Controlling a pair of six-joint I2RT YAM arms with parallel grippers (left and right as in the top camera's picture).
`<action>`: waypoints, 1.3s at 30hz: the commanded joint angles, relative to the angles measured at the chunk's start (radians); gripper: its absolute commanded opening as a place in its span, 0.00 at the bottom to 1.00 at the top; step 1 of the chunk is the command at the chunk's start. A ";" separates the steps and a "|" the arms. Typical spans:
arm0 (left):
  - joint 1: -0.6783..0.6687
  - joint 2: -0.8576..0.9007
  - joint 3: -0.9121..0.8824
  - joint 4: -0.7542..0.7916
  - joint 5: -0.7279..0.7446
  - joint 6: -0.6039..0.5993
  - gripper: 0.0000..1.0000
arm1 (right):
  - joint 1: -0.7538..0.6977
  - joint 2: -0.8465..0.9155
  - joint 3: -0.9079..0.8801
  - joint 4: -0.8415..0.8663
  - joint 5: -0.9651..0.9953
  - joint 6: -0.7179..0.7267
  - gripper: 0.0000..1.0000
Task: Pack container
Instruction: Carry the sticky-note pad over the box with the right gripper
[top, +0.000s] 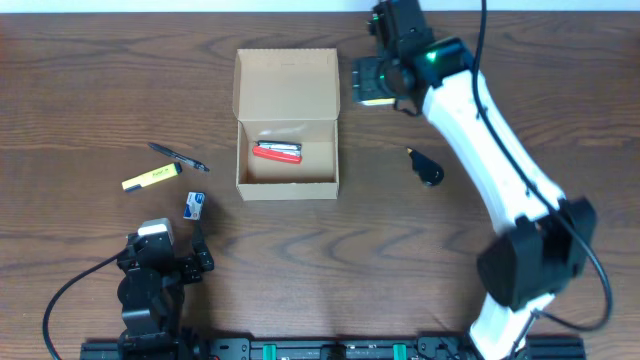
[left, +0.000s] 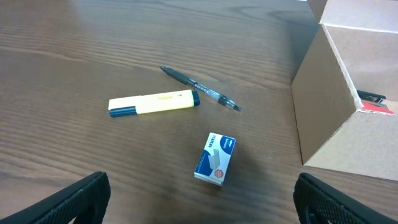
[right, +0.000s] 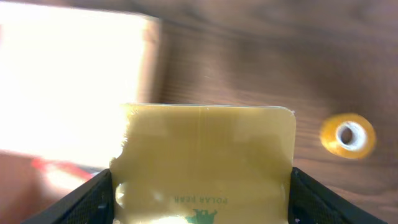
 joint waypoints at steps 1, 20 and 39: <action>-0.004 -0.006 -0.017 0.000 -0.015 0.000 0.95 | 0.089 -0.035 0.010 -0.006 -0.006 0.055 0.01; -0.004 -0.006 -0.017 0.000 -0.015 0.000 0.95 | 0.463 0.166 0.002 0.024 0.114 0.557 0.01; -0.004 -0.006 -0.017 0.000 -0.015 0.000 0.95 | 0.492 0.236 0.002 0.038 0.268 0.630 0.01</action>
